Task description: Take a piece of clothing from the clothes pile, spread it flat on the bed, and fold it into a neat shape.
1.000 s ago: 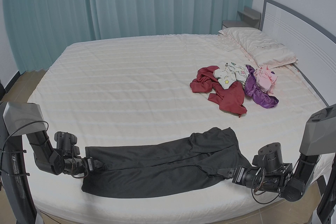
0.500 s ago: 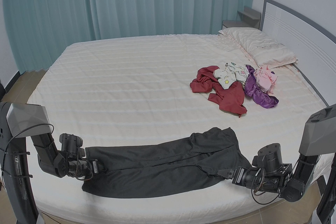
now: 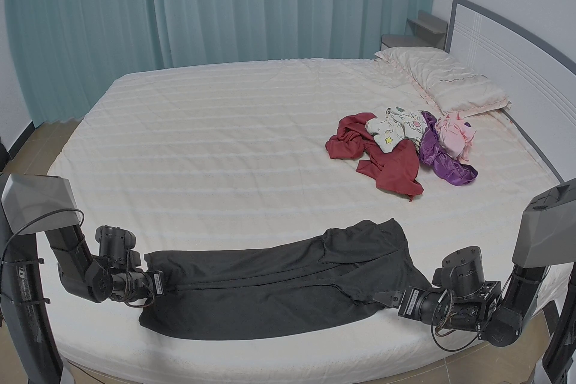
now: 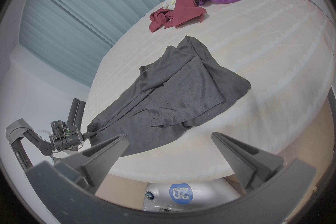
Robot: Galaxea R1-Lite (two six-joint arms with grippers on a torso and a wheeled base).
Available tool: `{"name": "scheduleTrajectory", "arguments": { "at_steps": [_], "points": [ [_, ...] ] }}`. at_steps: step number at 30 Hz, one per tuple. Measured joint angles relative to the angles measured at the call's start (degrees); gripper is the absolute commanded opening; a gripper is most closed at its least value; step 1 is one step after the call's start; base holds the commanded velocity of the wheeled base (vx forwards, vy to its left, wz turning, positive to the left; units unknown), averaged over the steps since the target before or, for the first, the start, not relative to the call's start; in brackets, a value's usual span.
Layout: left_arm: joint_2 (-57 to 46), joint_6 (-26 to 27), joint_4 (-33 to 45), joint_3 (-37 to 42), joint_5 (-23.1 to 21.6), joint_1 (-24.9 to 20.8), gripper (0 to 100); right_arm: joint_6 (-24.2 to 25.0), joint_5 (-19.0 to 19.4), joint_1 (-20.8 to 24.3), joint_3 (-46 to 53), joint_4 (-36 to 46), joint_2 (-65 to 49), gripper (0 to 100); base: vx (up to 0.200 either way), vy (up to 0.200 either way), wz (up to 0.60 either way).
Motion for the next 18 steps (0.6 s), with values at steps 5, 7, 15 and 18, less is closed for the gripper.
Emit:
{"name": "scheduleTrajectory", "arguments": {
  "at_steps": [5,7,15,18],
  "points": [
    [-1.6,2.9,0.2,0.6,0.6,2.1,0,0.0,0.0,0.0,0.0,0.0,0.0,100,0.000,0.000,0.00],
    [-2.3,4.0,0.5,1.0,0.8,3.5,0,0.0,0.0,0.0,0.0,0.0,0.0,100,0.000,0.000,0.00],
    [-6.4,5.3,5.9,1.5,0.9,7.1,0,0.0,0.0,-0.1,0.0,-0.3,-0.1,100,0.000,0.000,0.00],
    [-8.8,7.2,9.1,1.2,0.8,9.6,0,0.0,0.0,-0.1,0.1,-1.0,-0.1,100,0.000,0.000,0.00]
  ]
}}
